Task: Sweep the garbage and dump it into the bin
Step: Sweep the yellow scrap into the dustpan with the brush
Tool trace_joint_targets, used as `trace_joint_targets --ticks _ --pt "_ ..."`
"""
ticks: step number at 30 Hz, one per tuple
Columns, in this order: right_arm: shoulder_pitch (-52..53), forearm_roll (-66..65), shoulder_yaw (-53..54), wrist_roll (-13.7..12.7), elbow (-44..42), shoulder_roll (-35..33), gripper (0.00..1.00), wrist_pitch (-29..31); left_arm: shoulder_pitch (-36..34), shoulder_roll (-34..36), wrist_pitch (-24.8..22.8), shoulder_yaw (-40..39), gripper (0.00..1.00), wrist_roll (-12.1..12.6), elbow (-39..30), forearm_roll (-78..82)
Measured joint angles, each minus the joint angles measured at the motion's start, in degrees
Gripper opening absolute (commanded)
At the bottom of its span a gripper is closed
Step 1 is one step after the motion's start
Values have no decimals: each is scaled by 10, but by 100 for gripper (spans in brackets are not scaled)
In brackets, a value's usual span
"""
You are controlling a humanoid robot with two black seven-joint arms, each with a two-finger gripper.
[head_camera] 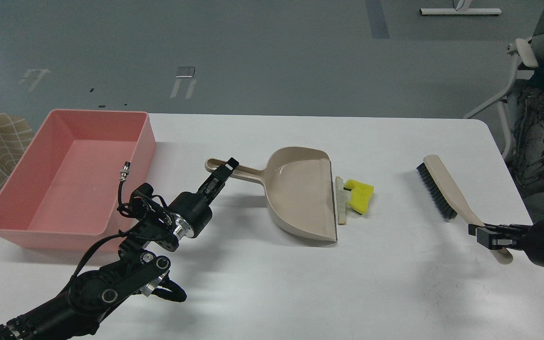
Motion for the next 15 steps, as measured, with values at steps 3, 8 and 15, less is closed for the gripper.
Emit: trace_joint_targets --ticks 3,8,15 --pt "2 0 12 -1 4 0 0 0 0 0 0 0 0 0 0 0" --pt "7 1 50 -14 6 1 0 32 -1 0 0 0 0 0 0 0" --pt "-2 1 56 -37 7 52 0 54 -2 0 0 0 0 0 0 0"
